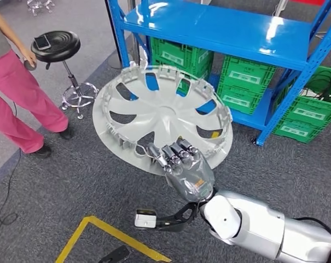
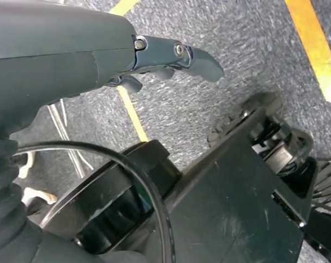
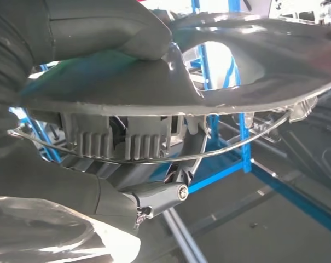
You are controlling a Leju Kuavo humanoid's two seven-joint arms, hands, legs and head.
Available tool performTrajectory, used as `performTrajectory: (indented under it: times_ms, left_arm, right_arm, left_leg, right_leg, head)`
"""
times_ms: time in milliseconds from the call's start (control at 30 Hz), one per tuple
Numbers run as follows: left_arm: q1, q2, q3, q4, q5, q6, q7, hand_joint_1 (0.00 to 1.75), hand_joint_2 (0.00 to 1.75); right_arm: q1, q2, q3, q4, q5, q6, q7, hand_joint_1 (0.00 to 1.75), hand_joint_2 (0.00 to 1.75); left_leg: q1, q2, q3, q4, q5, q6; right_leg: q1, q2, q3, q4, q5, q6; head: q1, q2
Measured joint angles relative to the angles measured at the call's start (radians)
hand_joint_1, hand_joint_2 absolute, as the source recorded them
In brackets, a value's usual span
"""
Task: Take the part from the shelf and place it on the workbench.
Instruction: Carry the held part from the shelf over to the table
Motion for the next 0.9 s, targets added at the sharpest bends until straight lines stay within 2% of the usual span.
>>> performTrajectory:
  times_ms: [67, 100, 133, 233, 300, 633, 900]
  left_arm:
    - [0.001, 0.002, 0.0, 0.0, 0.0, 0.0, 0.0, 0.0, 1.75]
    - [0.001, 0.002, 0.0, 0.0, 0.0, 0.001, 0.0, 0.0, 1.75]
    - [0.001, 0.001, 0.0, 0.0, 0.0, 0.001, 0.0, 0.0, 1.75]
    - [0.0, 0.0, 0.0, 0.0, -0.001, 0.003, 0.0, 0.0, 1.75]
    - [0.0, -0.001, 0.0, 0.0, -0.001, 0.003, 0.0, 0.0, 1.75]
    - [0.0, -0.005, 0.0, 0.0, -0.001, 0.005, 0.0, 0.0, 1.75]
    - [0.0, -0.003, 0.0, 0.0, -0.001, 0.005, 0.0, 0.0, 1.75]
  right_arm:
    - [0.0, 0.0, 0.0, 0.0, 0.0, 0.0, 0.0, 1.75, 1.75]
    - [0.001, 0.0, 0.0, 0.0, 0.0, 0.0, 0.0, 1.75, 1.75]
    - [0.001, 0.0, 0.0, 0.0, 0.0, 0.0, 0.0, 1.75, 1.75]
    - [0.001, 0.0, 0.0, 0.001, 0.0, 0.0, 0.0, 1.75, 1.75]
    - [0.001, 0.0, 0.0, 0.001, 0.0, 0.0, 0.0, 1.75, 1.75]
    - [0.001, 0.001, 0.0, 0.001, 0.0, 0.0, 0.0, 1.75, 1.75]
    - [0.001, 0.001, 0.0, 0.001, 0.0, 0.0, 0.0, 1.75, 1.75]
  left_leg:
    - [-0.001, 0.001, -0.001, -0.006, 0.012, 0.012]
    - [0.0, 0.002, -0.001, -0.008, 0.014, 0.014]
    - [0.001, 0.003, -0.001, -0.012, 0.015, 0.014]
    - [0.004, 0.005, -0.002, -0.016, 0.011, -0.002]
    - [0.004, 0.005, -0.004, -0.016, 0.011, -0.008]
    - [-0.004, 0.003, -0.021, 0.001, 0.01, -0.002]
    - [-0.009, 0.003, -0.023, 0.005, 0.009, 0.005]
  right_leg:
    - [0.001, -0.002, 0.0, -0.007, 0.005, -0.003]
    - [0.003, -0.002, -0.001, -0.008, 0.006, -0.005]
    - [0.006, -0.002, -0.002, -0.009, 0.006, -0.008]
    - [0.01, -0.003, -0.005, -0.007, 0.006, -0.012]
    - [0.011, -0.005, -0.004, -0.008, 0.007, -0.013]
    - [0.004, -0.009, -0.002, -0.019, 0.018, -0.011]
    - [-0.001, -0.01, -0.004, -0.019, 0.018, -0.004]
  head:
    - [-0.01, 0.0]
    - [-0.015, 0.0]
    - [-0.018, 0.0]
    - [-0.018, 0.0]
    - [-0.018, 0.0]
    - [-0.016, 0.0]
    - [-0.017, 0.0]
